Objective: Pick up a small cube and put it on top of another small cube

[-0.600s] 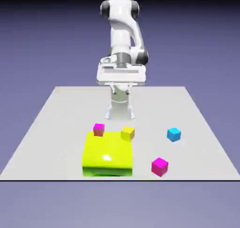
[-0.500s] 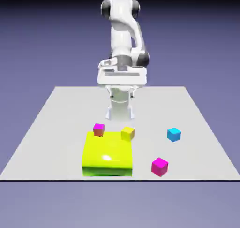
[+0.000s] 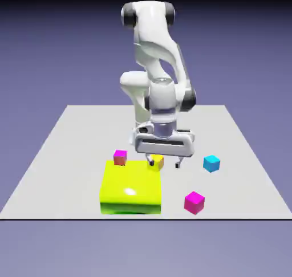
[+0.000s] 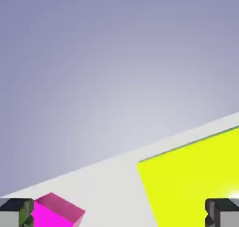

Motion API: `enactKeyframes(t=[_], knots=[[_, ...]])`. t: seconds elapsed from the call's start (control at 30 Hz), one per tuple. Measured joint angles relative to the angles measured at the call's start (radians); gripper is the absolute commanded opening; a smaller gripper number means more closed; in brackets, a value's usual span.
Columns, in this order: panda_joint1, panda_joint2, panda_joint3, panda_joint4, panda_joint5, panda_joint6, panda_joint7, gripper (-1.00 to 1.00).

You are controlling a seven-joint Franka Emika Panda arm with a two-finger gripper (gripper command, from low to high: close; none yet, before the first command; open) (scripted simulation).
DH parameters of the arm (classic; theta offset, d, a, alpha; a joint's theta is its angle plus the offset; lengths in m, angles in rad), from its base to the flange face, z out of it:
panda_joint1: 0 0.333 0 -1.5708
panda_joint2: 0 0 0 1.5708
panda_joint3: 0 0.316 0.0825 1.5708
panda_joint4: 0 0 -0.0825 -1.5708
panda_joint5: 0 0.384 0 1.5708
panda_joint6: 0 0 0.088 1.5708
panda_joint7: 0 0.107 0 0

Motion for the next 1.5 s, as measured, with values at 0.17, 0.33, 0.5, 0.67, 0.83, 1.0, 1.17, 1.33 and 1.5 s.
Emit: enactKeyframes(t=[0.17, 0.33, 0.5, 0.67, 0.83, 1.0, 1.17, 1.33, 1.5], knots=[[-0.07, 0.181, 0.102, 0.117, 0.011, -0.121, 0.149, 0.0], [-0.139, 0.362, 0.204, 0.234, 0.021, -0.242, 0.297, 0.0], [-0.186, 0.484, 0.273, 0.312, 0.028, -0.323, 0.397, 0.0], [-0.115, 0.602, 0.219, 0.29, -0.012, -0.179, 0.411, -1.0], [-0.171, 0.472, 0.28, 0.301, 0.001, -0.305, 0.393, -1.0], [-0.074, 0.294, 0.139, 0.225, 0.004, -0.422, 0.203, -1.0], [0.023, 0.112, -0.009, 0.15, 0.014, -0.546, 0.008, -1.0], [0.113, -0.069, -0.162, 0.076, 0.035, -0.679, -0.19, -1.0], [0.152, -0.177, -0.281, 0.041, 0.097, -0.799, -0.325, -1.0]])
